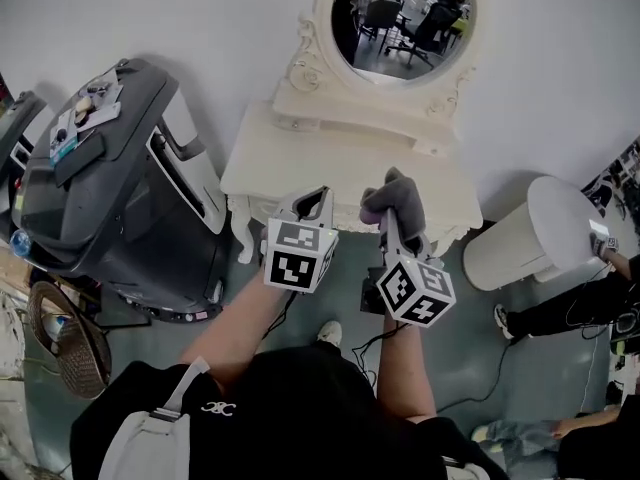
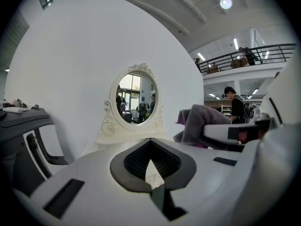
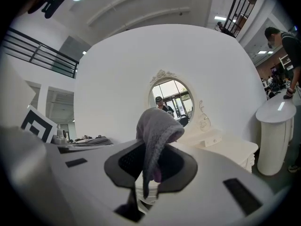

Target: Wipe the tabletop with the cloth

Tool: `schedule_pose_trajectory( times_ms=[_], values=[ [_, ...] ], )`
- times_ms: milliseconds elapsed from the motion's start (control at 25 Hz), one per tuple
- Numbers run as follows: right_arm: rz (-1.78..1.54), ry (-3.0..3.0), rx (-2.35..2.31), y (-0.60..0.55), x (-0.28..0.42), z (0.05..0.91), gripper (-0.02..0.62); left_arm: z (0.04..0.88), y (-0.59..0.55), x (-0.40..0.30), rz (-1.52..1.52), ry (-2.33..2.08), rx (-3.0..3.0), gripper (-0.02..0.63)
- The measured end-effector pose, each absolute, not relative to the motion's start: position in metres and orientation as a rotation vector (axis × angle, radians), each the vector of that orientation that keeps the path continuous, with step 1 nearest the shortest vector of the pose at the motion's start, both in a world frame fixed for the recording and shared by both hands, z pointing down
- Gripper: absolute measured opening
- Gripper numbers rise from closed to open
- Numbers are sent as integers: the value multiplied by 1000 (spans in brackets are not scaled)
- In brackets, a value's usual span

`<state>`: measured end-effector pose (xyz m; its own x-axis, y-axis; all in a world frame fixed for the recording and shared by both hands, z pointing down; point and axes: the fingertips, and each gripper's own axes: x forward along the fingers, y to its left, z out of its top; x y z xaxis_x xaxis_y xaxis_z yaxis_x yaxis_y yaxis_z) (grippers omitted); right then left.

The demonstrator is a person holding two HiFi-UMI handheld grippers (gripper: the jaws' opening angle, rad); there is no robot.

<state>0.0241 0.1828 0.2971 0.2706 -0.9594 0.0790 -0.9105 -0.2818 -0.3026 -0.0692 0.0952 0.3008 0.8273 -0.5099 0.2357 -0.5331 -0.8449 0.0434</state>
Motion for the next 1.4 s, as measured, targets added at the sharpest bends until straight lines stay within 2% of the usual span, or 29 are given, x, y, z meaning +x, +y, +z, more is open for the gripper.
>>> schedule_pose_trajectory(
  times_ms=[600, 1400],
  values=[
    [-394, 1797, -2362, 144, 206, 309, 57, 307, 58, 105, 404, -865, 2900, -2],
    [-565, 1754, -2419, 69, 303, 359, 57, 356, -30, 187, 508, -845, 2830, -2]
  ],
)
